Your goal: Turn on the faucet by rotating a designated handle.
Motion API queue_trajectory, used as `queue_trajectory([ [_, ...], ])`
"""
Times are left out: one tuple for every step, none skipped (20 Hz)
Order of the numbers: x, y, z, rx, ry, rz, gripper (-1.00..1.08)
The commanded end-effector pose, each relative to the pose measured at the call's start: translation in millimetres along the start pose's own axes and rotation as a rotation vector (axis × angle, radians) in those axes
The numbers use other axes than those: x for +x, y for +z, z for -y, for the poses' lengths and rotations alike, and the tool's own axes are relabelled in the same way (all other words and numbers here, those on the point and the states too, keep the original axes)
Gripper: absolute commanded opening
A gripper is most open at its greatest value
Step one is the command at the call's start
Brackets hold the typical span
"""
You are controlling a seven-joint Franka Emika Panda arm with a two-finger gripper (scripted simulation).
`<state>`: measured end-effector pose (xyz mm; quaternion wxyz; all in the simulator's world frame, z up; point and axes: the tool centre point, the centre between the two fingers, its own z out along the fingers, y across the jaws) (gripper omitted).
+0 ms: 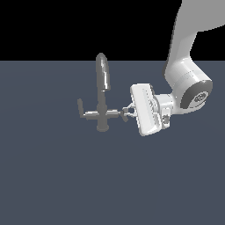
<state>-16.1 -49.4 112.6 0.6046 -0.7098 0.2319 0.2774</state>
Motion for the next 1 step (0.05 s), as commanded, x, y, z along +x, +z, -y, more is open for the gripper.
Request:
queue_trajectory([
  [12.1, 5.9, -37.8, 0.001, 0.05, 0.001, -1.0],
])
